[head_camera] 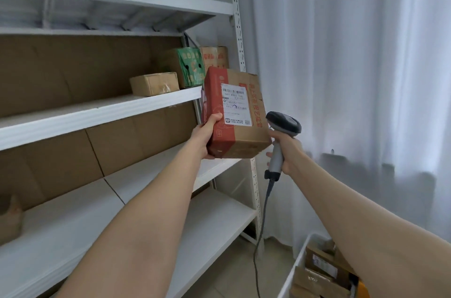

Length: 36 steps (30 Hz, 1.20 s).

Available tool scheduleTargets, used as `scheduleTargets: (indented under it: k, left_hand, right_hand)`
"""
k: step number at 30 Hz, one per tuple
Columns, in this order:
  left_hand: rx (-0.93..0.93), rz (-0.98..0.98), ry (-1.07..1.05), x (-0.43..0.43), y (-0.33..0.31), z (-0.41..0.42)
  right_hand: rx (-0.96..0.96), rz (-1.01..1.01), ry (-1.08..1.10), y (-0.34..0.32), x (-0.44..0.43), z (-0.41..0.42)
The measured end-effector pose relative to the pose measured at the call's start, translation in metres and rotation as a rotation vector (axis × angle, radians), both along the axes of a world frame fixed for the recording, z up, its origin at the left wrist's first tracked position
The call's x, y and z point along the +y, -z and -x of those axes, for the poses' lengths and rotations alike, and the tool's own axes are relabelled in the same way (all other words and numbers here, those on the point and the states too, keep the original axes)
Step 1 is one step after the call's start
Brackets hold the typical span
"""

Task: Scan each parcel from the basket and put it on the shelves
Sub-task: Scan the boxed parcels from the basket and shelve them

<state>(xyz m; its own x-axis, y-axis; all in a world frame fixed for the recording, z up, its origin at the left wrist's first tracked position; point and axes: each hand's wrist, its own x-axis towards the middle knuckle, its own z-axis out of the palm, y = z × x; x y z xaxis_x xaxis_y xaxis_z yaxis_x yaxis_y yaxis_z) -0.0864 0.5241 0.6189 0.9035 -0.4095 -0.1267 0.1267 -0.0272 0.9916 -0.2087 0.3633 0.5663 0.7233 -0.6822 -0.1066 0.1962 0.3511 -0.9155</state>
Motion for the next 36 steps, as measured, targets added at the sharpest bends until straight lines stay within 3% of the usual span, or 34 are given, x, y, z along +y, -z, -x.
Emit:
scheduleTargets:
  k: [7, 14, 20, 28, 36]
  left_hand:
    - [-0.134, 0.011, -0.137, 0.05, -0.074, -0.003]
    - [-0.094, -0.122, -0.252, 0.135, -0.128, -0.019]
    - [-0.089, -0.153, -0.24, 0.198, -0.158, -0.048]
    - [-0.03, -0.15, -0.412, 0.236, -0.174, -0.113]
    - [-0.021, -0.209, -0.369, 0.252, -0.178, -0.178]
  right_hand:
    - [-0.272, -0.065, -0.171, -0.058, 0.05, -0.037]
    - [-0.346, -0.044, -0.309, -0.108, 0.11, -0.09]
    - [-0.375, -0.001, -0.387, -0.137, 0.16, -0.143]
    - [-0.388, 0.076, -0.449, -0.166, 0.21, -0.216]
    - [-0.308, 0.167, -0.449, -0.179, 0.234, -0.268]
